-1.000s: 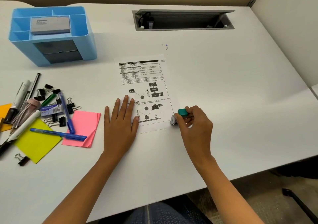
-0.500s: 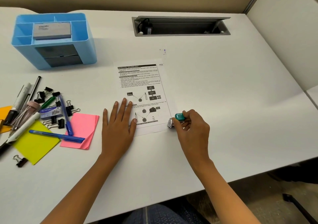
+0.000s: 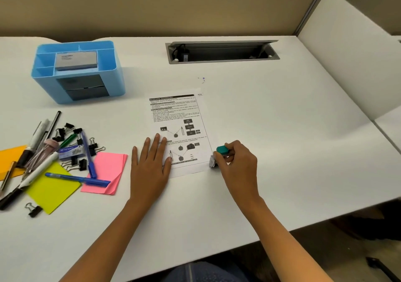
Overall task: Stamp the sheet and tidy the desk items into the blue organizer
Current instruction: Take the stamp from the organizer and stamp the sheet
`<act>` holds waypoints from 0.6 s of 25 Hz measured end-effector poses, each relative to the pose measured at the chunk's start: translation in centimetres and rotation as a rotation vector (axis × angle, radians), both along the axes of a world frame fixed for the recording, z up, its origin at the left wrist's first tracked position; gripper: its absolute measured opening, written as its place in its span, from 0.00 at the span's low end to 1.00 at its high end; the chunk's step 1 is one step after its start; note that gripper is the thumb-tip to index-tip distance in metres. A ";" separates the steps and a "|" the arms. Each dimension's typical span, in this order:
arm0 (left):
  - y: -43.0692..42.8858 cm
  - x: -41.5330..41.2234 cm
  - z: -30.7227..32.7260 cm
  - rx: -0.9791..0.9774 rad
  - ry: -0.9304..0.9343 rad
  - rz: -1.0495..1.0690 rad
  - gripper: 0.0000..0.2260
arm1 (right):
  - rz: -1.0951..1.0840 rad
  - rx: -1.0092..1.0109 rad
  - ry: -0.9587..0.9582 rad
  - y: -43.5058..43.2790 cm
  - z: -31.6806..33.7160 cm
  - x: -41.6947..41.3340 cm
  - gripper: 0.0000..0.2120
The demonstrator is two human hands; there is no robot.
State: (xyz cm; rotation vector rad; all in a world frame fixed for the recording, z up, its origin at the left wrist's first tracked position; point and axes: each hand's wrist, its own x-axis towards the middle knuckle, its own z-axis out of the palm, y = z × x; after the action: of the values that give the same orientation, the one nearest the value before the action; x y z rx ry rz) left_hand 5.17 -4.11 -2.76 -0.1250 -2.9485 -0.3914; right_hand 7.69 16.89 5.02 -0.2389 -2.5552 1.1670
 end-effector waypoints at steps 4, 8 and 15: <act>0.0 0.0 0.0 -0.004 -0.003 0.003 0.25 | -0.179 -0.176 0.102 1.1 2.1 0.8 0.09; 0.0 -0.1 -0.2 0.000 -0.003 0.002 0.25 | -0.288 -0.218 0.197 2.6 4.1 1.3 0.10; -0.1 0.0 -0.2 0.054 0.007 0.009 0.25 | -0.279 -0.254 0.188 3.1 4.1 1.8 0.10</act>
State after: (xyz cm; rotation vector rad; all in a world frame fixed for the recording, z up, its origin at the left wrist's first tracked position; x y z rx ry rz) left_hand 5.19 -4.23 -2.94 -0.1066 -2.9276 -0.4677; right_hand 9.51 19.96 9.14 -0.5019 -2.1292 1.3304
